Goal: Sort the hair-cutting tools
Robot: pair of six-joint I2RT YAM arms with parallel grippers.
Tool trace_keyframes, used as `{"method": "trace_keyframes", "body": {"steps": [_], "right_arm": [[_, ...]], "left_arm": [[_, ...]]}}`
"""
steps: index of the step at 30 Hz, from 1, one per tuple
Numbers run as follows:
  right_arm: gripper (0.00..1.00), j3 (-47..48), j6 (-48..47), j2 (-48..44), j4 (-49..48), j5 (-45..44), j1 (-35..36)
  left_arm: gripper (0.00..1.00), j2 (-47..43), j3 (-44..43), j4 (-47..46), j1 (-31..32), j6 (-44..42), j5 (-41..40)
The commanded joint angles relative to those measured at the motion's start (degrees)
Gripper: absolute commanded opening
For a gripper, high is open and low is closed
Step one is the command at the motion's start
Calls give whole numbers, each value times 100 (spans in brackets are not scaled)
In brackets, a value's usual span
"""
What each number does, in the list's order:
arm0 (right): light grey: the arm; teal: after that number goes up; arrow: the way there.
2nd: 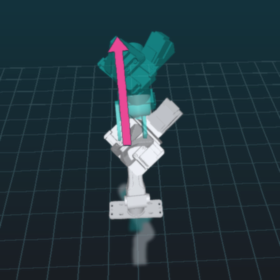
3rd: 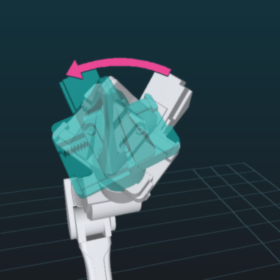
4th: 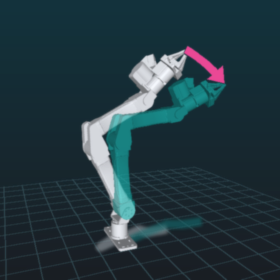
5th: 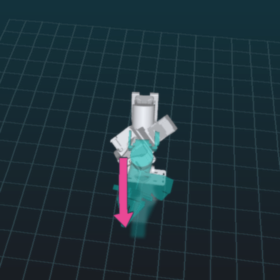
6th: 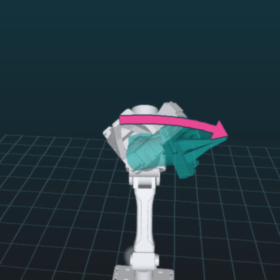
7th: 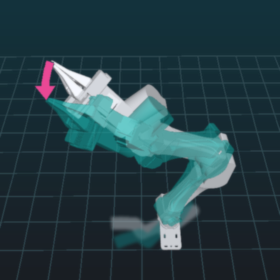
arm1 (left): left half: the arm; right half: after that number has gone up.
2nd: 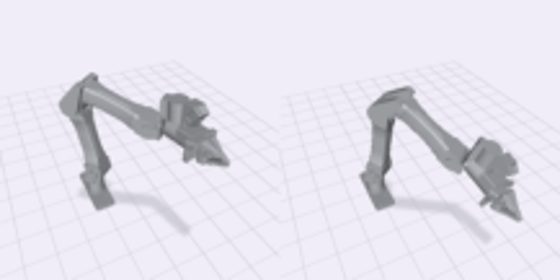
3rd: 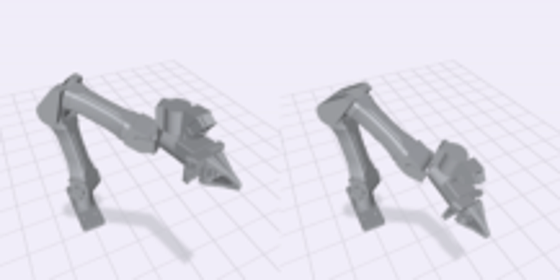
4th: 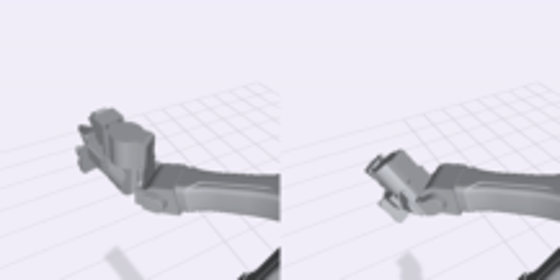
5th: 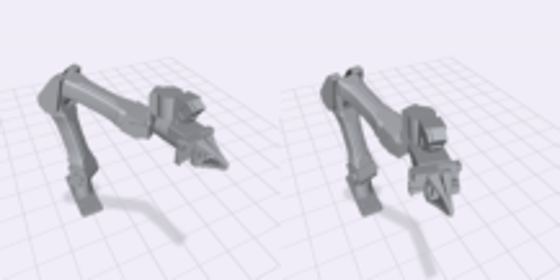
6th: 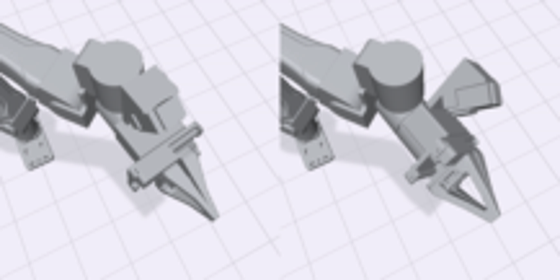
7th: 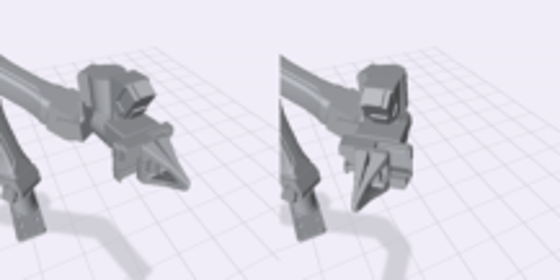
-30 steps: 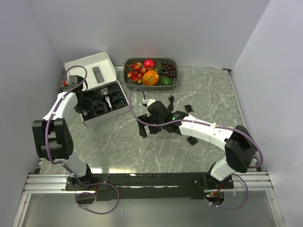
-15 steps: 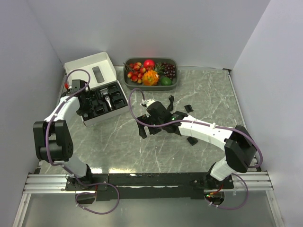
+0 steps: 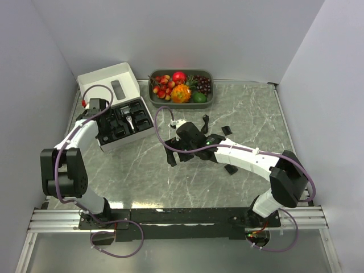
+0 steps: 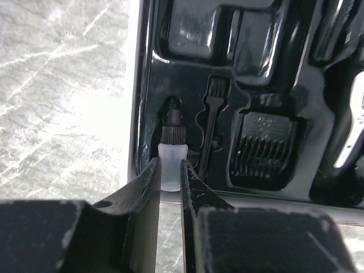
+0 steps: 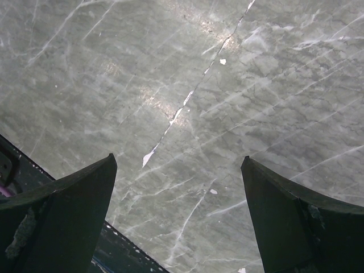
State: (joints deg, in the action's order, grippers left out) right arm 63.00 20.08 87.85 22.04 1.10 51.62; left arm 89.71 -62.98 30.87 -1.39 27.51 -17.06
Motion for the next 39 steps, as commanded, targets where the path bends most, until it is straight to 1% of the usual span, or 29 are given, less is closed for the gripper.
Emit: {"method": "trace_keyframes", "body": {"steps": [1, 13, 21, 28, 39], "right_arm": [[100, 212, -39, -32, -42, -58, 59], [100, 221, -21, -14, -33, -75, 103], [100, 221, -39, -14, -42, -84, 121], [100, 204, -39, -49, -42, -84, 129], [100, 177, -48, -76, -60, -102, 138]], "left_arm": [[11, -244, 145, -248, 25, -114, -175], [12, -182, 190, -301, 25, -184, -254], [11, 55, 146, -292, 33, -220, -368], [12, 55, 286, -407, 33, -307, -325], [13, 380, 251, -398, 33, -386, -228]]}}
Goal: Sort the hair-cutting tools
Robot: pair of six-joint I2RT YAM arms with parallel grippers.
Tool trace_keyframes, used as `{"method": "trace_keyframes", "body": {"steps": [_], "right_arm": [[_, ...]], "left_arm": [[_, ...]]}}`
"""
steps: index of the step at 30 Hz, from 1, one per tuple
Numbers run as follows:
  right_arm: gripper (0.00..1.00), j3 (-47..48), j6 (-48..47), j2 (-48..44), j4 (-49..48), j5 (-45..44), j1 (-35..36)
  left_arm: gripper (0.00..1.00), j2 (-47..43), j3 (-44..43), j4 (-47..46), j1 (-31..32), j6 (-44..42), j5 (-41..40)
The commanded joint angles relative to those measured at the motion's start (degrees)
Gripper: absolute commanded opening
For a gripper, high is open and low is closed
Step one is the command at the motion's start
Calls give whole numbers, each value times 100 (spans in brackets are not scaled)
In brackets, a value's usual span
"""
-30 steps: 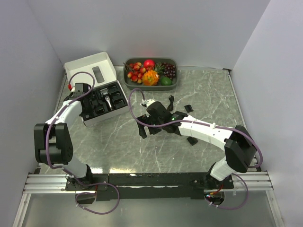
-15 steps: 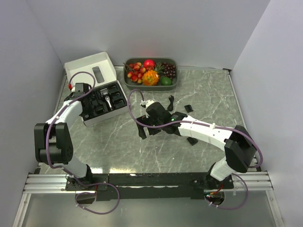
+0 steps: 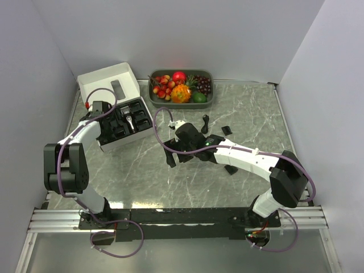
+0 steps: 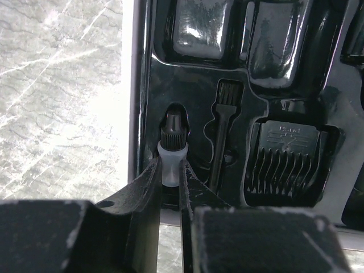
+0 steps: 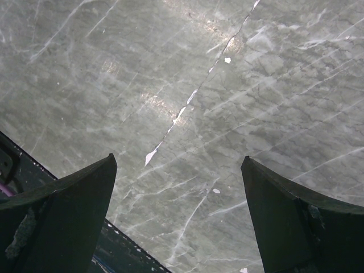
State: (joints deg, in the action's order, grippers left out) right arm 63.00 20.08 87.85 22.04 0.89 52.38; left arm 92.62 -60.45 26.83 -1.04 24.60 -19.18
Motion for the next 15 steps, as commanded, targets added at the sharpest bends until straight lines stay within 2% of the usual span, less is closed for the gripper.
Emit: {"method": "trace_keyframes", "body": {"steps": [1, 4, 7, 11, 15], "right_arm": [[100, 186, -48, -67, -42, -80, 53], [100, 195, -56, -58, -51, -62, 70], [100, 195, -56, -49, -69, -53, 70], [100, 221, -65, 4, -42, -62, 79], [100, 239, -74, 21, -33, -71, 88]], "left_arm": [[13, 81, -2, 7, -2, -96, -24], [15, 20, 24, -2, -10, -87, -33], [22, -24, 24, 7, -10, -69, -42], [37, -130, 15, 7, -10, -61, -7], [44, -279, 15, 24, 7, -43, 37]]}}
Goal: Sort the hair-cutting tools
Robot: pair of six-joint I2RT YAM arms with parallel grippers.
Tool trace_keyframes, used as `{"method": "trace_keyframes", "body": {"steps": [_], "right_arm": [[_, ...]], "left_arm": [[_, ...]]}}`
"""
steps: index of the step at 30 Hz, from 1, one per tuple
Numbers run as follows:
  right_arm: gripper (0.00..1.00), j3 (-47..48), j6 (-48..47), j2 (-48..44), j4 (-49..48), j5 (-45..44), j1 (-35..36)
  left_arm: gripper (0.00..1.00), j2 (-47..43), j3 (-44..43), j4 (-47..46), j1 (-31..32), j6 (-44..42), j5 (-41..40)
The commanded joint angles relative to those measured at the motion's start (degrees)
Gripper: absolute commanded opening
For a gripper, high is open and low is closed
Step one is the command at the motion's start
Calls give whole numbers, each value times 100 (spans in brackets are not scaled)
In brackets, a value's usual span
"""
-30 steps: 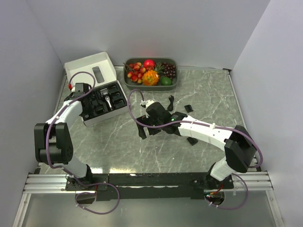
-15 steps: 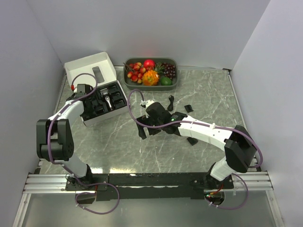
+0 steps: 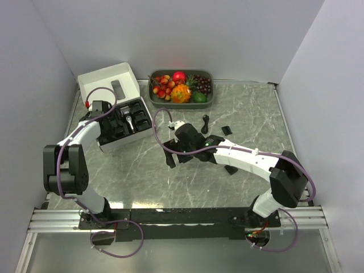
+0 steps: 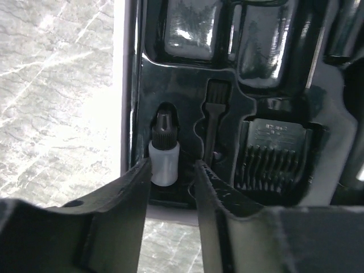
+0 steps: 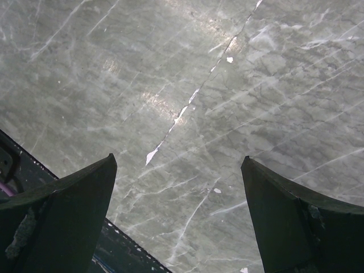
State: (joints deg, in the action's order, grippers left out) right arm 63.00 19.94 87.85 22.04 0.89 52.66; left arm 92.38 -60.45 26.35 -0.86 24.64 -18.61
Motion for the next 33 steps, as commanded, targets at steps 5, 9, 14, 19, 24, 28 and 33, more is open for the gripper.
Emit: {"method": "trace_keyframes", "body": {"steps": [5, 9, 14, 19, 24, 28, 33], "right_arm": [[100, 248, -61, 30, -25, -80, 69], [100, 274, -61, 65, -25, -80, 95], [100, 283, -52, 91, -16, -80, 147], [100, 309, -35, 127, 2, -80, 165], [100, 327, -52, 162, 2, -80, 183], [100, 344, -61, 188, 2, -80, 192], [100, 353, -78, 232, 19, -229, 200]], "left_arm": [[47, -422, -29, 98, -19, -12, 42], [48, -554, -64, 125, -19, 23, 77], [42, -572, -143, 125, -19, 58, 7], [16, -458, -257, 160, -19, 84, -81], [13, -396, -327, 142, -10, 102, -151], [13, -273, -459, 160, -19, 120, -213], [13, -71, -617, 195, -19, 128, -266]]}}
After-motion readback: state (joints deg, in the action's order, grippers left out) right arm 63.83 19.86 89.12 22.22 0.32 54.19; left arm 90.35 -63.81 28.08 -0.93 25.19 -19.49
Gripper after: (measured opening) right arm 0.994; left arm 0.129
